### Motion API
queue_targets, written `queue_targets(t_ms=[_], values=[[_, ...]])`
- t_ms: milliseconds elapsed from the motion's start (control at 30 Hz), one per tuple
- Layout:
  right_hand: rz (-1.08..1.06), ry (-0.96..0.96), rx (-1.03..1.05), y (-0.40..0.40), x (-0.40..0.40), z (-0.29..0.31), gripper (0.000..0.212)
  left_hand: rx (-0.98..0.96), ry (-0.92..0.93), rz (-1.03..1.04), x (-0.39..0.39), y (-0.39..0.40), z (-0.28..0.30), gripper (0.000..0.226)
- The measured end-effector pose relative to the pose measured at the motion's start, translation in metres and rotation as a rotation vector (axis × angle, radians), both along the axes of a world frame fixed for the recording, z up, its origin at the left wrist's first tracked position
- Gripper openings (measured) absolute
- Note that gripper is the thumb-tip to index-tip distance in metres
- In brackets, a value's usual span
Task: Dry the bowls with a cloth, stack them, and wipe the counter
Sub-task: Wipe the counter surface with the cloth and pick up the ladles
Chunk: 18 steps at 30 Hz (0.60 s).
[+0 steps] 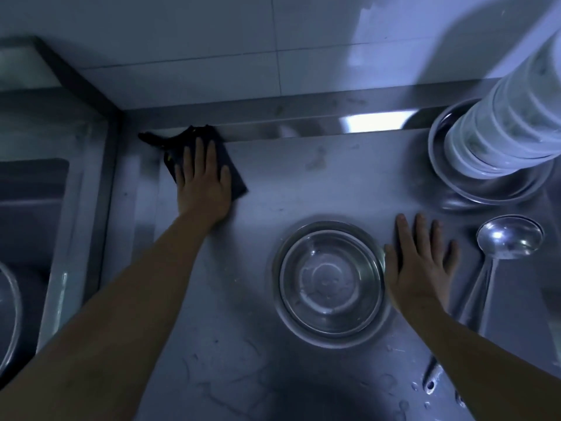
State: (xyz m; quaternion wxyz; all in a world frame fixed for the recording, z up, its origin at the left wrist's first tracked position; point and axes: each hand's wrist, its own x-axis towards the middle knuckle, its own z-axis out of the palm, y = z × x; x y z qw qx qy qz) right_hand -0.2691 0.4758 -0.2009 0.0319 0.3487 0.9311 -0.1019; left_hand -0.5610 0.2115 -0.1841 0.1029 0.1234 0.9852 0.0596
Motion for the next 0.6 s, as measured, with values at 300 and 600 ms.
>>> queue_targets(t_ms=[300,600], values=[[0.003,0.042,-0.029,0.0,0.0,-0.001,0.063,0.042,0.017,-0.1,0.096,0.148,0.0,0.064],[0.015,0.026,-0.02,-0.003,0.002,0.002,0.062,0.045,-0.02,-0.052,0.109,0.066,0.001,0.063]])
